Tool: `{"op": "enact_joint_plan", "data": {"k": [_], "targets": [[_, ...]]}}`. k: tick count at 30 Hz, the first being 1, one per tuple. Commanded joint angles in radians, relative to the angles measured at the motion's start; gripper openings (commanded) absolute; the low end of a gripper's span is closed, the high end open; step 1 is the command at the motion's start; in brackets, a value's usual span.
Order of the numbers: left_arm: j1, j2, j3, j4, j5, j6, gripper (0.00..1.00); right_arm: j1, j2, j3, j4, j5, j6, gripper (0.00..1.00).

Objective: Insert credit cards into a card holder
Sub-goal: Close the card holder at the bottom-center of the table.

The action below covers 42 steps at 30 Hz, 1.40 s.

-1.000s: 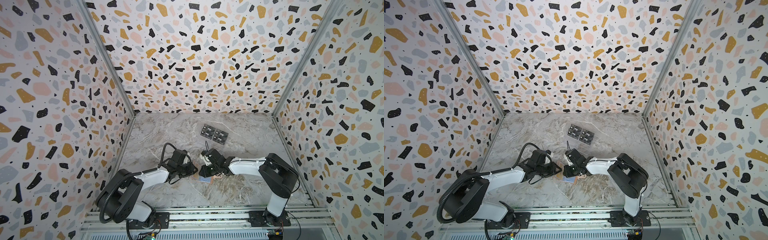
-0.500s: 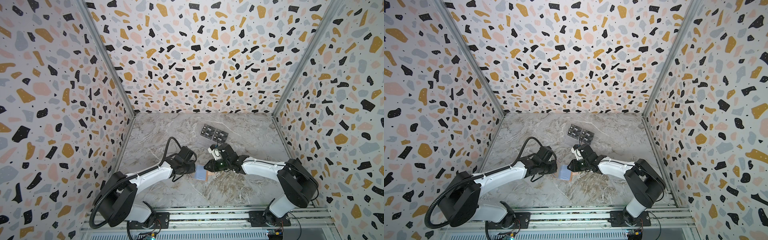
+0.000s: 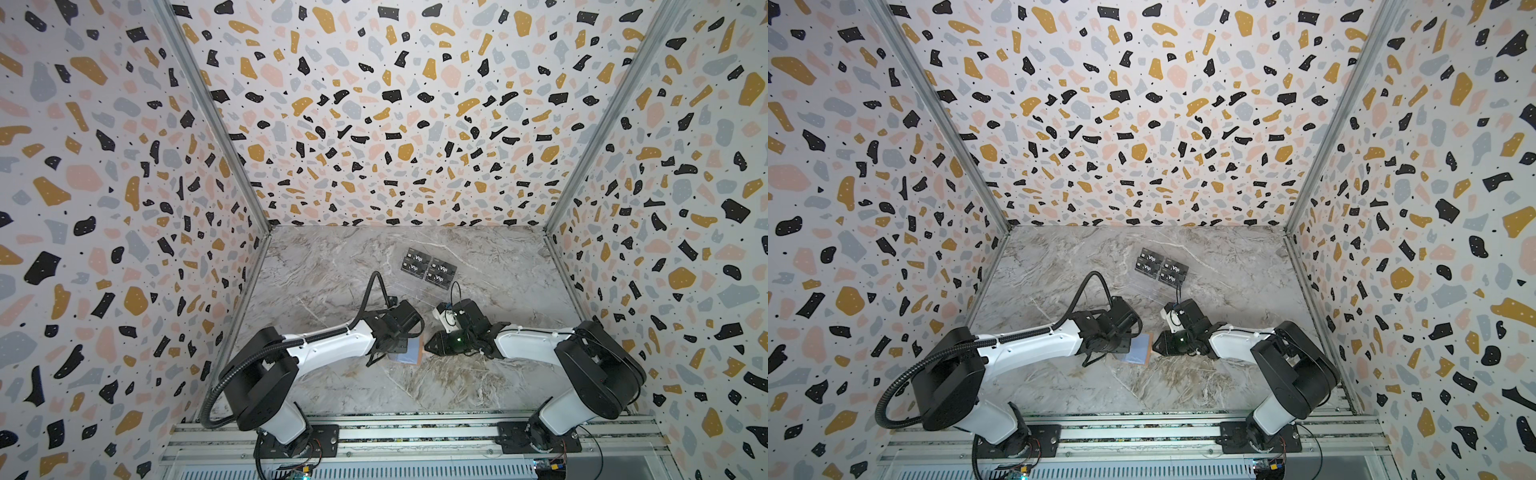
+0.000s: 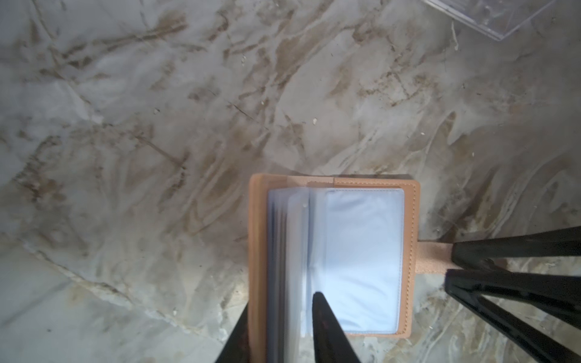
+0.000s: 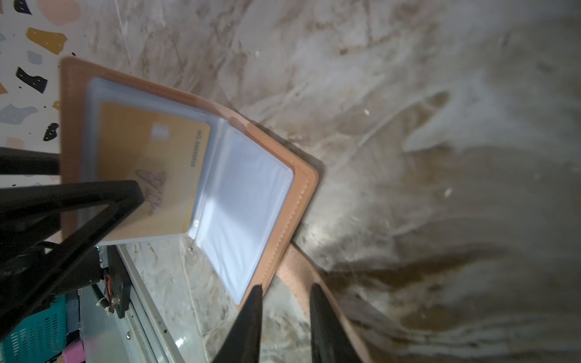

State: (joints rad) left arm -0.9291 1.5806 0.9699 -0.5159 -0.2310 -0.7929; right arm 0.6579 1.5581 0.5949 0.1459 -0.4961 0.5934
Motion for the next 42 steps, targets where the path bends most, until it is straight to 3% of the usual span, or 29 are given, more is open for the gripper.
{"op": "enact_joint_plan", "data": {"k": [1, 13, 17, 20, 28, 34, 37, 42], "targets": [[-0.042, 0.033, 0.034, -0.018, -0.021, -0.031, 0.39, -0.010, -0.025, -0.014, 0.058, -0.013, -0.011, 0.29], [-0.106, 0.072, 0.032, 0.221, 0.138, -0.038, 0.55, -0.041, -0.001, -0.081, 0.148, -0.039, -0.009, 0.29], [-0.119, 0.050, 0.019, 0.250, 0.133, -0.034, 0.61, -0.051, 0.048, -0.098, 0.164, -0.063, -0.010, 0.27], [-0.116, 0.052, -0.013, 0.278, 0.152, -0.038, 0.62, -0.057, -0.003, -0.138, 0.187, -0.056, 0.024, 0.27], [-0.108, 0.075, -0.110, 0.427, 0.207, -0.062, 0.56, -0.077, -0.241, -0.103, -0.066, 0.073, -0.027, 0.35], [-0.078, 0.048, -0.201, 0.553, 0.294, -0.075, 0.54, -0.093, -0.338, -0.100, -0.115, 0.063, -0.016, 0.35], [-0.028, 0.000, -0.239, 0.629, 0.398, -0.084, 0.58, -0.092, -0.327, -0.082, -0.127, 0.058, -0.012, 0.35], [0.081, -0.082, -0.249, 0.563, 0.479, -0.014, 0.55, -0.091, -0.304, -0.035, -0.140, 0.042, -0.024, 0.35]]}}
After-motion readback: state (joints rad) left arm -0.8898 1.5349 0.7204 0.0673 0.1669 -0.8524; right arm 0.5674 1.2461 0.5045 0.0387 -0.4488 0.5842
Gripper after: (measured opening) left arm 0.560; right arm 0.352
